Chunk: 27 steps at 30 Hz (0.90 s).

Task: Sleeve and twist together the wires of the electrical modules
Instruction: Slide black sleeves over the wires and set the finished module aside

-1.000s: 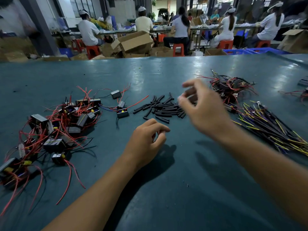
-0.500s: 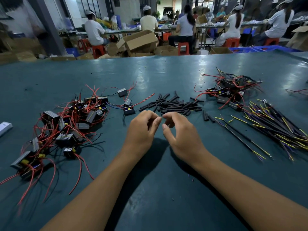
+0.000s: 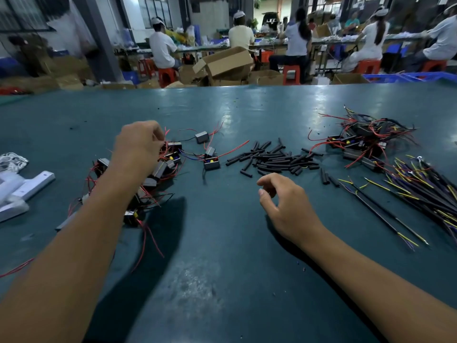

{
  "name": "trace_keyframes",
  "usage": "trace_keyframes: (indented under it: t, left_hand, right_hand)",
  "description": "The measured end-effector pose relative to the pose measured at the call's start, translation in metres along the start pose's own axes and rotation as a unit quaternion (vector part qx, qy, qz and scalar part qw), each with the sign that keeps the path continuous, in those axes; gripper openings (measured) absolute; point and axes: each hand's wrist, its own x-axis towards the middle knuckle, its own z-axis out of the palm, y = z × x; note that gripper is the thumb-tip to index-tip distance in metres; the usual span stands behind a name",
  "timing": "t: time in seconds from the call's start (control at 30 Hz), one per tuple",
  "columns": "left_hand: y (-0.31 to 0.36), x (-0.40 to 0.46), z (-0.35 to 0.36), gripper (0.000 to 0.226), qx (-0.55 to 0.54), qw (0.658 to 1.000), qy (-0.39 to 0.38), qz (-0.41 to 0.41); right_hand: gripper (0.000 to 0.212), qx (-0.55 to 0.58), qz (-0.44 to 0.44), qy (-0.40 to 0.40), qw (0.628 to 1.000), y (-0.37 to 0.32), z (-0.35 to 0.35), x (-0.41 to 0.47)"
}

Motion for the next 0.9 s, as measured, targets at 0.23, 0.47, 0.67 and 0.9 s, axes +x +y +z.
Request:
trace_keyframes:
  t: [0.23, 0.47, 0.67, 0.9]
  left_hand:
    - [-0.036, 0.022, 0.023, 0.052, 0.341, 0.928, -0.142, 0.039]
    - [-0.016, 0.009, 0.040, 0.038, 0.418, 0.897, -0.111, 0.086]
    - [0.012, 0.025, -0.002, 0.016, 0.186, 0.977, -0.105, 0.004]
    - [0.062, 0.028, -0.049, 0.019, -0.266, 0.961, -0.062, 0.042]
  right_hand:
    - [0.012, 0.005, 0.010, -0.004, 1.000, 0.003, -0.001, 0.001]
    - [0.009, 0.002, 0.008, -0.010, 1.000, 0.003, -0.003, 0.002]
    - [0.010, 0.004, 0.007, -0.017, 1.000, 0.005, -0.003, 0.002]
    - [0.008, 0.006, 0.011, -0.015, 1.000, 0.005, -0.004, 0.001]
